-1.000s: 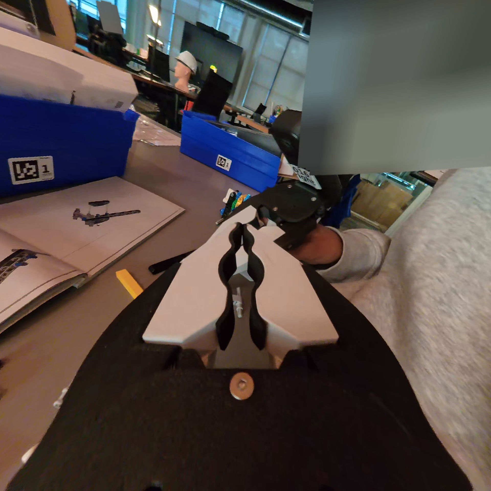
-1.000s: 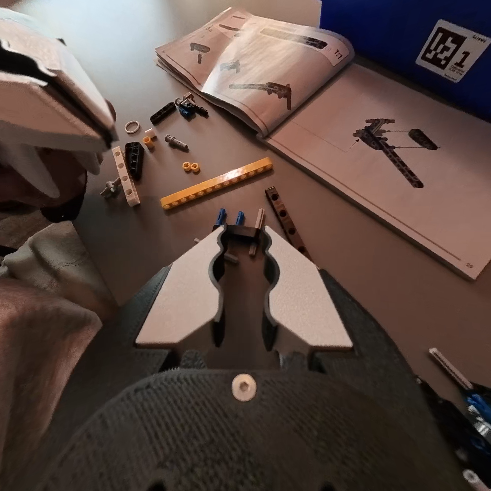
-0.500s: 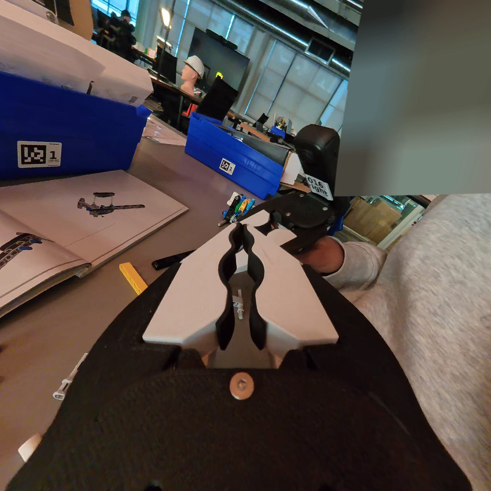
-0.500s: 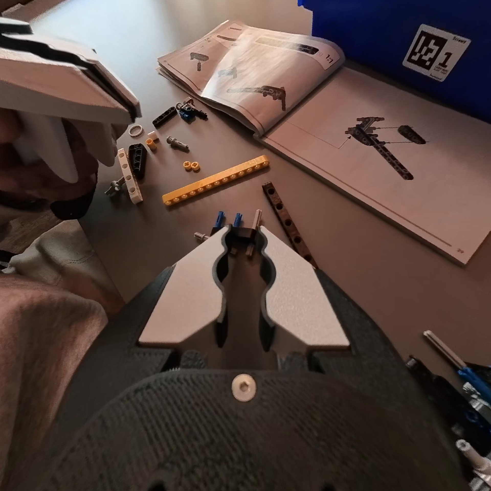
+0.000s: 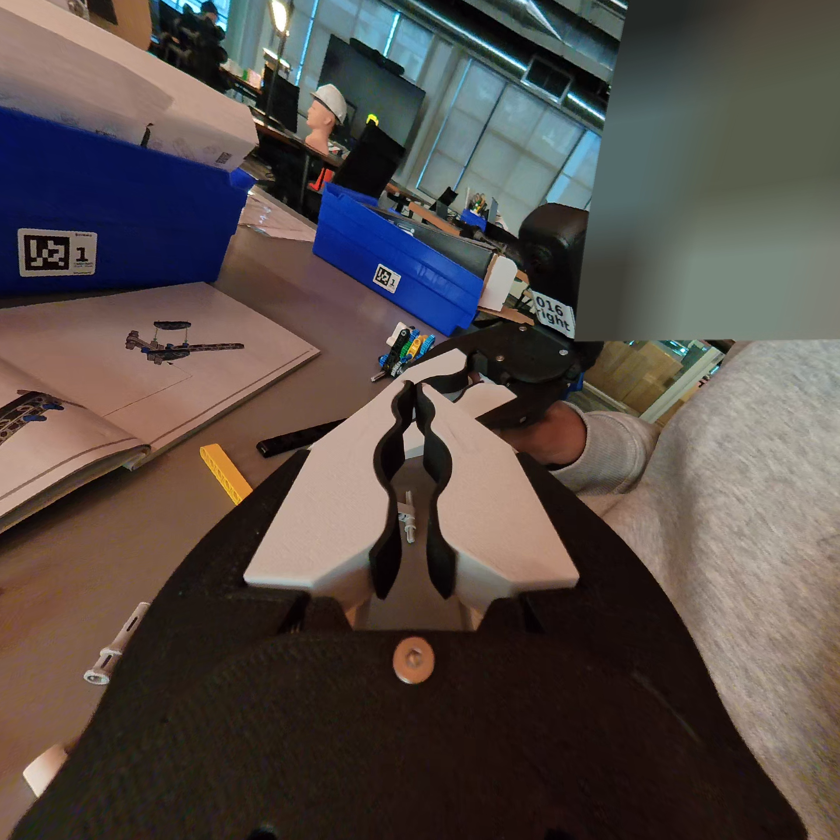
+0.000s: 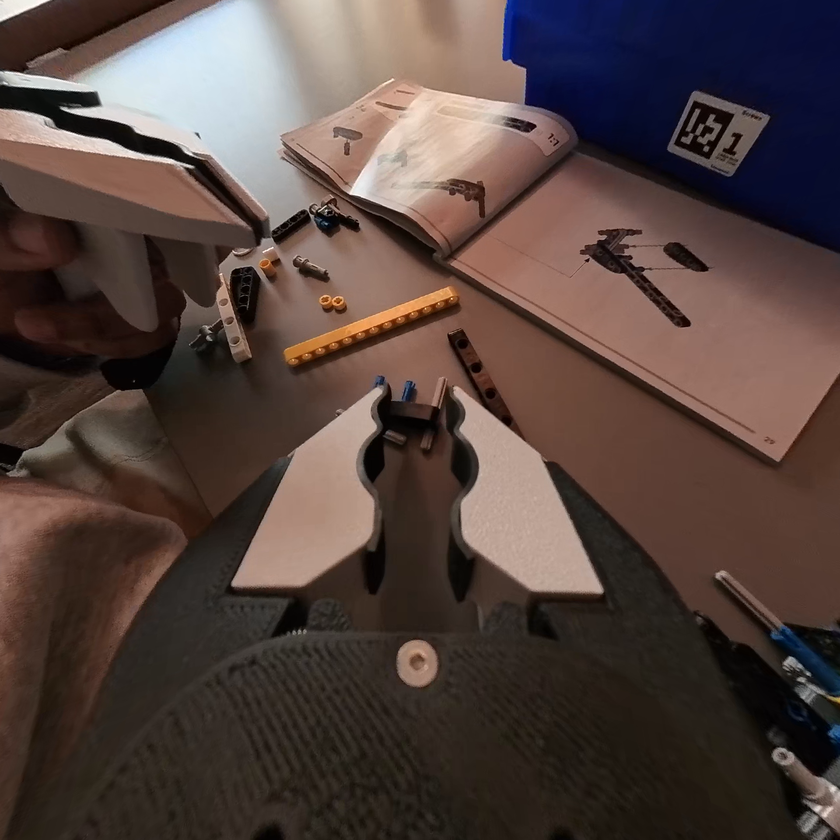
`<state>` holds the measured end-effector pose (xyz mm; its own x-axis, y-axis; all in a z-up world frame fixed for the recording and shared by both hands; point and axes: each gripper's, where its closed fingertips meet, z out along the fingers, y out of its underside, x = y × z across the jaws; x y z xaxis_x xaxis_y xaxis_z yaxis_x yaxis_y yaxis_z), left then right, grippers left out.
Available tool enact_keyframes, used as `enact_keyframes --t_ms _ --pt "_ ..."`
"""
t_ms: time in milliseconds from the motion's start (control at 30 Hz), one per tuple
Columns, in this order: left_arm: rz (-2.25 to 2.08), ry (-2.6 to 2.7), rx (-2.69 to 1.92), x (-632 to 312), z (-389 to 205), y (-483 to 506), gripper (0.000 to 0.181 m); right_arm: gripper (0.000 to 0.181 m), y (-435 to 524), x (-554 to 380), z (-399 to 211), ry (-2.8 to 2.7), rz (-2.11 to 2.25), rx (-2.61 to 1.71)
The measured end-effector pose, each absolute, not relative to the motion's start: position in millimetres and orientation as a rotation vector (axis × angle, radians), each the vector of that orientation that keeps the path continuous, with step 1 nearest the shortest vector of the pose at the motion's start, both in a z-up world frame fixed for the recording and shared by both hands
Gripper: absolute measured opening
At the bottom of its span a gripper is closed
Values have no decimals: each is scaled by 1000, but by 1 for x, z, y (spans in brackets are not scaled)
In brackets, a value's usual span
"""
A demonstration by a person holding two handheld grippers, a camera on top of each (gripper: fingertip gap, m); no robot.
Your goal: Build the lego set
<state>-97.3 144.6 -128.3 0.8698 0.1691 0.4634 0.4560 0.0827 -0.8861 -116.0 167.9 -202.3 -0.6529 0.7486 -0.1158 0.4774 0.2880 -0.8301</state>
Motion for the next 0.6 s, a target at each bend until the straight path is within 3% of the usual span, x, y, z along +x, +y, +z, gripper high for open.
enact_keyframes --t_ms 600 --pt "-236 -528 -1486 -98 -128 143 0 24 167 -114 -203 -2262 1293 -1087"
